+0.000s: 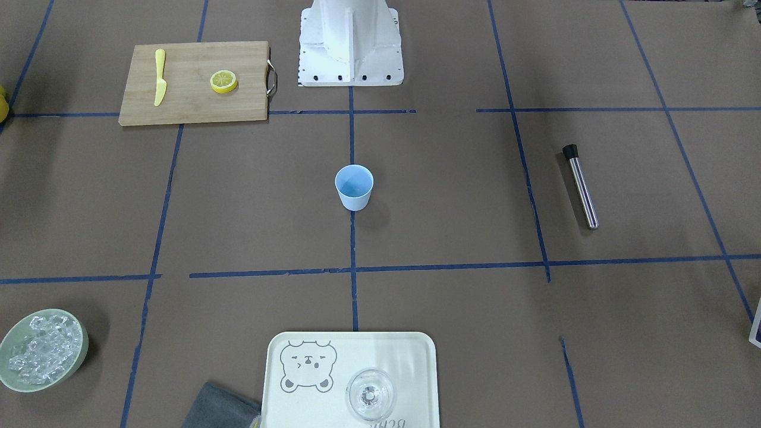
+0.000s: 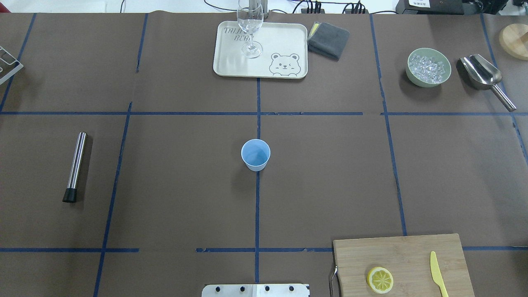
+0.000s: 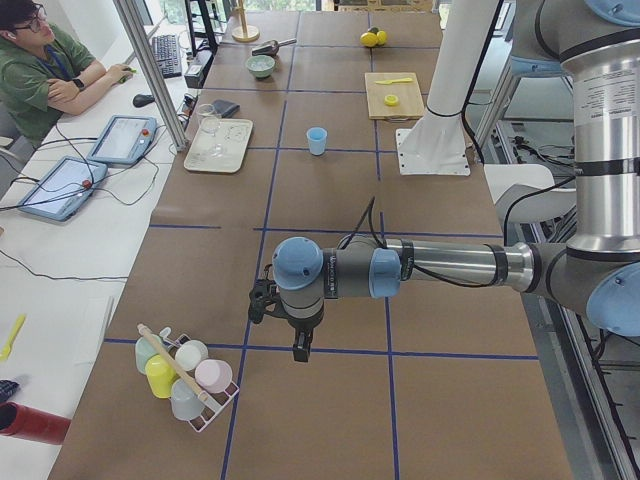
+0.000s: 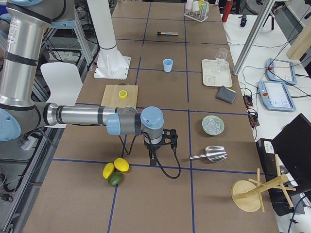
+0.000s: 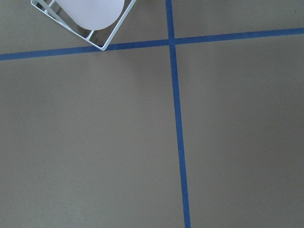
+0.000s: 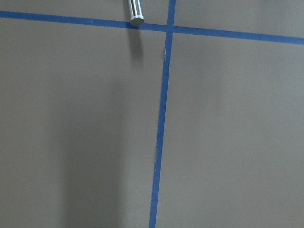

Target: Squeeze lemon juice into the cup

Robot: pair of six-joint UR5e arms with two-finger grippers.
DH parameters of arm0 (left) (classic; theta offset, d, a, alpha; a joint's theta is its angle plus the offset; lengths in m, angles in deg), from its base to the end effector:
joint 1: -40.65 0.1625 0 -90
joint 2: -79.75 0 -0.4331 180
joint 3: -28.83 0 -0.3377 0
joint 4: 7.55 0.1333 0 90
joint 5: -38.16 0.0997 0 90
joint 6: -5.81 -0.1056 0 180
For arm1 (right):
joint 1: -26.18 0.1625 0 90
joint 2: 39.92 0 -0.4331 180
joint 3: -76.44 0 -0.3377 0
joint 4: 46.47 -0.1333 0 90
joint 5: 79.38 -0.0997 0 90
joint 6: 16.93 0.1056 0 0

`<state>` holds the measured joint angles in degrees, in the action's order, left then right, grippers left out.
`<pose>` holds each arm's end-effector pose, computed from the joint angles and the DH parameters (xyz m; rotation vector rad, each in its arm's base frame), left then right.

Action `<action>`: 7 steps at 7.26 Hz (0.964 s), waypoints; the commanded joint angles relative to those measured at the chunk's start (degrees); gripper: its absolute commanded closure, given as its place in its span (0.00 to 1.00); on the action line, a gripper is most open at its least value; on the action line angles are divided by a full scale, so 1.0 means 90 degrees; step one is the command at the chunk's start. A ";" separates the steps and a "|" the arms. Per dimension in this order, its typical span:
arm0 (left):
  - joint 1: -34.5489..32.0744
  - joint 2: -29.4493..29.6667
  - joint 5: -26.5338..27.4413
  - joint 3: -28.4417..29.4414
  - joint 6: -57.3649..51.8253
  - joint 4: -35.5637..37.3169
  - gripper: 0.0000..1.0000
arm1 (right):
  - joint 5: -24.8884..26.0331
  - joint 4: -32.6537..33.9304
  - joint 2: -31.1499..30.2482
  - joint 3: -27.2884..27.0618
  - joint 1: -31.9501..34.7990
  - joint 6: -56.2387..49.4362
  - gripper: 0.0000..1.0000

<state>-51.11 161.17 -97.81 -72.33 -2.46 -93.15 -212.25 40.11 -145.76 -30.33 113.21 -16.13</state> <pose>-0.0687 -0.3681 0.6521 0.0402 0.8021 0.0947 0.0445 -0.3275 0.6433 0.0477 -0.7499 -0.0645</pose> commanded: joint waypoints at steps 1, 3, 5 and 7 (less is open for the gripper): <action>0.0000 0.0006 0.0001 -0.0010 -0.0048 -0.0058 0.00 | -0.0011 0.0000 -0.0008 -0.0070 -0.0002 0.0008 0.00; 0.0000 0.0025 -0.0058 0.0019 -0.0049 -0.0369 0.00 | -0.0031 -0.0010 0.0002 -0.0080 -0.0002 0.0047 0.00; 0.0010 0.0055 -0.0048 -0.0078 -0.0029 -0.1148 0.00 | -0.0255 -0.1223 0.0080 -0.0197 -0.0012 0.0106 0.00; 0.0010 -0.0033 -0.0058 0.0009 -0.0078 -0.1873 0.00 | -0.0362 -0.2290 0.0158 -0.0177 -0.0022 0.0202 0.00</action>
<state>-51.06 161.23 -98.30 -72.51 -2.99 -106.27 -214.64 25.78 -144.90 -31.79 113.05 -15.34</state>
